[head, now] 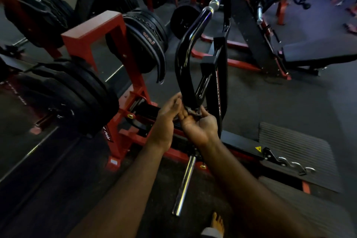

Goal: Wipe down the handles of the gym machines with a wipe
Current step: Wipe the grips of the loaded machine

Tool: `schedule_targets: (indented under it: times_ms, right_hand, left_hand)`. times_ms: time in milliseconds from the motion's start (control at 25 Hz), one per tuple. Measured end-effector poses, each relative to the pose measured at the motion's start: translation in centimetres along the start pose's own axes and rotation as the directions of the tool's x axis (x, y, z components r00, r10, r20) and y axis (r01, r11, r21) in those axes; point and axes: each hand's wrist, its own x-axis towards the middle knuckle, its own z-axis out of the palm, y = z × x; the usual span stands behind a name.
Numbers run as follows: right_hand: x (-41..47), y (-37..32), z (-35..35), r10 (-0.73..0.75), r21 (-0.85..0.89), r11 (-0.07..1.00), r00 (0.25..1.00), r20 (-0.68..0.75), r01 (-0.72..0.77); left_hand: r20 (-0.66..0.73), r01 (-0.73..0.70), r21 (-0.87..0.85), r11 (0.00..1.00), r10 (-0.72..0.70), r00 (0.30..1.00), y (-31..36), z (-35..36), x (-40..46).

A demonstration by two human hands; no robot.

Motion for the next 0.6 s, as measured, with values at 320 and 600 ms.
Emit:
schedule_targets:
  times_ms: [320,600]
  right_hand:
    - [-3.0,2.0,1.2,-0.318,-0.828,0.531,0.948,0.002,0.18]
    - [-3.4,-2.9,2.7,-0.594,-0.823,-0.358,0.572,0.566,0.442]
  left_hand:
    - [-0.116,0.075,-0.22,0.973,-0.102,0.988,0.6,1.5,-1.1]
    - [-0.337,-0.01,-0.312,0.95,-0.101,0.936,3.9,5.1,0.3]
